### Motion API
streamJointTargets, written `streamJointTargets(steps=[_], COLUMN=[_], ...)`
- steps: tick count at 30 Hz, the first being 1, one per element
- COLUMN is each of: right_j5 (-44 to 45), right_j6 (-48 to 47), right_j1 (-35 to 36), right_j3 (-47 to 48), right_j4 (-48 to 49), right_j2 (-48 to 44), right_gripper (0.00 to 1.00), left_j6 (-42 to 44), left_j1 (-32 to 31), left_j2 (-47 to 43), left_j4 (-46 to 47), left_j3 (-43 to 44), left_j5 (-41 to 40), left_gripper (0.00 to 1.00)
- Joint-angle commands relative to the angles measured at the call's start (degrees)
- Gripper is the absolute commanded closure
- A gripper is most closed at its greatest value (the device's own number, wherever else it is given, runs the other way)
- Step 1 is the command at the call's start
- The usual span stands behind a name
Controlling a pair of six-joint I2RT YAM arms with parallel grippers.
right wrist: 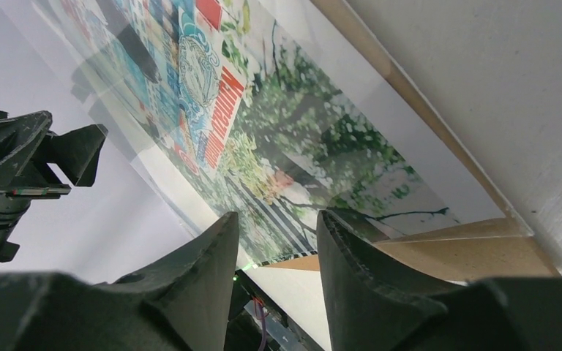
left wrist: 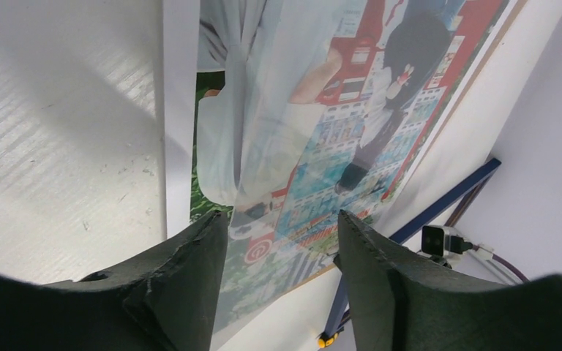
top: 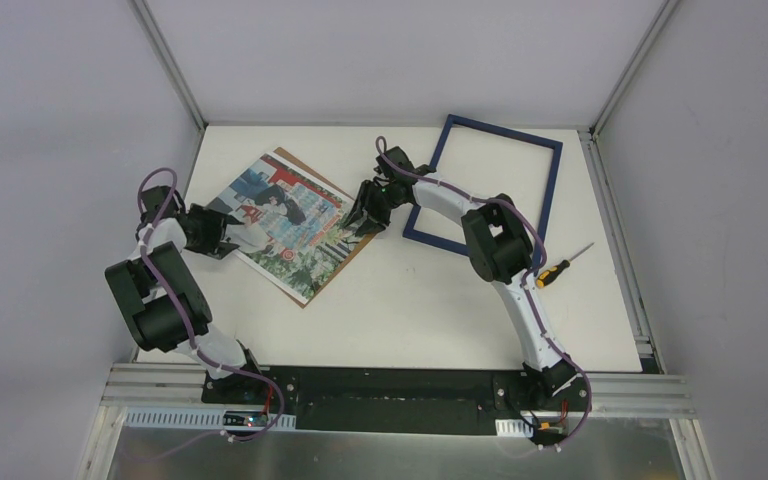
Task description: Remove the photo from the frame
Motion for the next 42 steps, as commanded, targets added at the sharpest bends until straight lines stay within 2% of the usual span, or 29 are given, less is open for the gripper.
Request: streamJointTargets(steps=[1, 9, 12, 16, 23, 26, 27, 31, 36, 42], right_j5=[1.6, 2.3, 2.5, 2.4, 2.6, 2.4, 2.3, 2.1, 1.0, 0.4], right_j6=[-2.6, -4.4, -4.7, -4.8, -5.1, -5.1, -5.0, -4.9, -3.9, -3.7], right_j1=[0.0, -0.1, -0.2, -0.3, -0.8, -0.9, -0.9, -0.9, -0.9, -1.2], right_j3=[-0.5, -0.5, -0.5, -0.6, -0.4, -0.7, -0.8, -1.0, -1.0, -0.8], right_j4=[-5.0, -6.2, -6.4, -6.5, -6.9, -6.9, -6.9, -6.4, -4.8, -4.5], right_j2=[-0.9, -2.1, -1.8, -1.3, -1.0, -0.9, -0.9, -0.6, 0.2, 0.7], right_gripper=[0.52, 0.49, 0.48, 0.49, 0.49, 0.49, 0.49, 0.49, 0.49, 0.49], left_j6=[-1.5, -0.9, 2.1, 7.2, 10.3, 9.7, 9.7, 7.4, 4.6, -5.7], left_j1=[-0.6, -0.6, -0.4, -0.4, 0.7, 2.2, 2.7, 6.6, 9.5, 9.8], left_j2=[0.6, 5.5, 6.1, 6.5, 1.8, 1.5, 1.7, 1.0, 1.4, 3.4], left_j4=[2.5, 1.7, -1.5, -7.6, -12.8, -12.3, -11.7, -4.6, 12.3, 35.3], left_j3=[0.5, -0.1, 0.9, 5.2, 7.5, 7.5, 7.6, 4.8, -3.2, -14.4], left_j5=[2.0, 1.6, 0.5, -2.2, -8.6, -7.9, -7.3, -3.3, 3.4, 6.4], left_gripper=[0.41, 0.32, 0.22, 0.17, 0.16, 0.21, 0.26, 0.46, 0.50, 0.53])
